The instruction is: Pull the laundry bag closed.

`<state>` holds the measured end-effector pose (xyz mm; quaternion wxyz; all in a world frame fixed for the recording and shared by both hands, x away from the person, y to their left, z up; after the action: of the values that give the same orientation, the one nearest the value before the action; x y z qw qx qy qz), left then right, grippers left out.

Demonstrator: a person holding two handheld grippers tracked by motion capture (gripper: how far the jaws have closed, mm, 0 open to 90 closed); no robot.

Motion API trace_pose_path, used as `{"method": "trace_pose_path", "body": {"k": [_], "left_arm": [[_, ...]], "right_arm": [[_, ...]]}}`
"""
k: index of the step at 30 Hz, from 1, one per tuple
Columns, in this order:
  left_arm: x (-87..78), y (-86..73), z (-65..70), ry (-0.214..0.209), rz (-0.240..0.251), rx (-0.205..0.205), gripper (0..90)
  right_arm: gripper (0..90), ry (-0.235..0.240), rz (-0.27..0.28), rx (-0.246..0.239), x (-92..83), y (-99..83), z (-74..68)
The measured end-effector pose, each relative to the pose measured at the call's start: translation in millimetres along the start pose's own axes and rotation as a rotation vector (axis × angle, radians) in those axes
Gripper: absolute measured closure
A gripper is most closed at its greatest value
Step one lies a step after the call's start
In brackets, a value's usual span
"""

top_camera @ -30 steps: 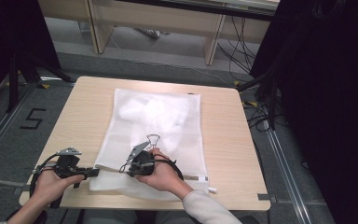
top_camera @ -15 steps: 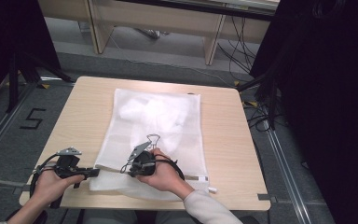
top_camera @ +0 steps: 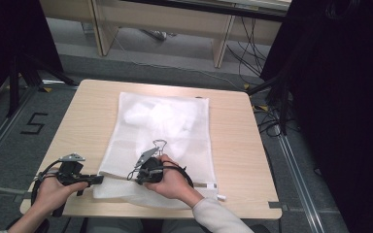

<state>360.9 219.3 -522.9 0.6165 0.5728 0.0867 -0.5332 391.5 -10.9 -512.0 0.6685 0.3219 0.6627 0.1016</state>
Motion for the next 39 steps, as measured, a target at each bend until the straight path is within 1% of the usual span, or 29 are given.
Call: {"method": "trace_pose_path", "body": {"k": [1,5,6,7,8,9,13,15,18,20,22,23,24,25,28,29,32,34,36,37,38,39], "left_arm": [[0.0,0.0,0.0,0.004,0.003,-0.002,84.6],[0.1,-0.1,0.1,0.0,0.0,0.0,84.6],[0.0,-0.1,0.0,0.002,0.0,-0.001,84.6],[0.0,-0.1,0.0,0.001,0.0,-0.002,84.6],[0.0,-0.1,-0.1,0.002,-0.001,0.002,84.6],[0.0,0.0,0.1,0.002,0.002,-0.002,84.6],[-0.1,-0.1,-0.2,0.007,0.001,0.0,84.6],[0.0,-0.1,-0.1,0.006,0.001,-0.002,84.6],[0.2,-0.1,-0.2,0.009,0.004,-0.003,84.6],[0.1,-0.1,-0.2,0.008,0.003,-0.001,84.6],[0.2,-0.1,-0.2,0.009,0.005,-0.004,84.6],[0.2,-0.2,-0.3,0.011,0.004,-0.003,84.6],[0.1,-0.2,-0.4,0.01,0.004,-0.004,84.6],[0.2,-0.2,-0.3,0.01,0.004,-0.004,84.6],[0.2,-0.3,-0.4,0.012,0.005,-0.007,84.6],[0.2,-0.3,-0.5,0.012,0.004,-0.006,84.6],[0.1,-0.2,-0.4,0.013,0.003,-0.005,84.6],[0.7,-0.2,-0.4,0.019,0.014,-0.006,84.6],[0.2,-0.2,-0.7,0.013,0.004,-0.005,84.6],[0.3,-0.3,-0.7,0.015,0.005,-0.005,84.6],[0.8,-0.1,0.0,0.013,0.012,-0.018,84.6],[0.3,-0.4,-0.9,0.021,0.008,-0.005,84.6]], "right_arm": [[82.7,-0.002,0.001,-0.006,-0.1,0.1,0.3],[82.8,-0.001,-0.001,0.001,-1.2,-2.1,1.3],[82.7,-0.005,-0.001,0.014,-1.6,-3.0,1.2],[82.7,-0.002,-0.005,0.015,-2.2,-3.8,1.2],[82.7,0.002,0.0,0.004,-2.3,-3.9,1.7],[82.7,-0.008,-0.01,0.016,-3.7,-4.9,1.5],[82.7,-0.007,-0.005,0.022,-5.3,-7.3,2.7],[82.7,-0.007,-0.009,0.009,-5.5,-8.4,3.2],[82.7,-0.007,-0.006,0.004,-6.1,-9.0,4.2],[82.7,-0.007,-0.009,0.003,-6.8,-9.2,4.1],[82.7,-0.011,-0.018,0.019,-7.7,-9.8,3.0],[82.8,-0.009,-0.017,0.016,-7.8,-10.0,3.4],[82.7,-0.011,-0.014,0.003,-7.8,-10.1,4.5],[82.7,-0.009,-0.015,0.003,-7.9,-10.7,4.6],[82.7,-0.01,-0.026,0.019,-10.6,-12.8,4.4],[82.7,-0.013,-0.025,0.013,-10.9,-13.4,5.1],[82.7,-0.013,-0.022,0.02,-11.6,-15.6,5.7],[82.7,-0.015,-0.027,0.019,-12.5,-17.0,6.2],[82.7,-0.013,-0.03,0.028,-14.4,-17.7,6.3],[82.8,-0.017,-0.025,0.023,-14.7,-17.9,7.1],[82.7,-0.019,-0.03,0.023,-15.7,-18.4,7.6],[82.8,-0.018,-0.027,0.026,-16.4,-19.0,8.0]]}}
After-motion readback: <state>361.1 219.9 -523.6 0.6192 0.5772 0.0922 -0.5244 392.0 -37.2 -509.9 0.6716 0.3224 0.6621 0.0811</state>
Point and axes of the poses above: each handheld gripper's, and its own axes: x roughly forward along the jaws, y roughly out of its top, z roughly to its right, the point moved 4 cm from there along x, roughly forward along the jaws, and after that the axes turned 2 degrees about y, right-handed, at the moved point
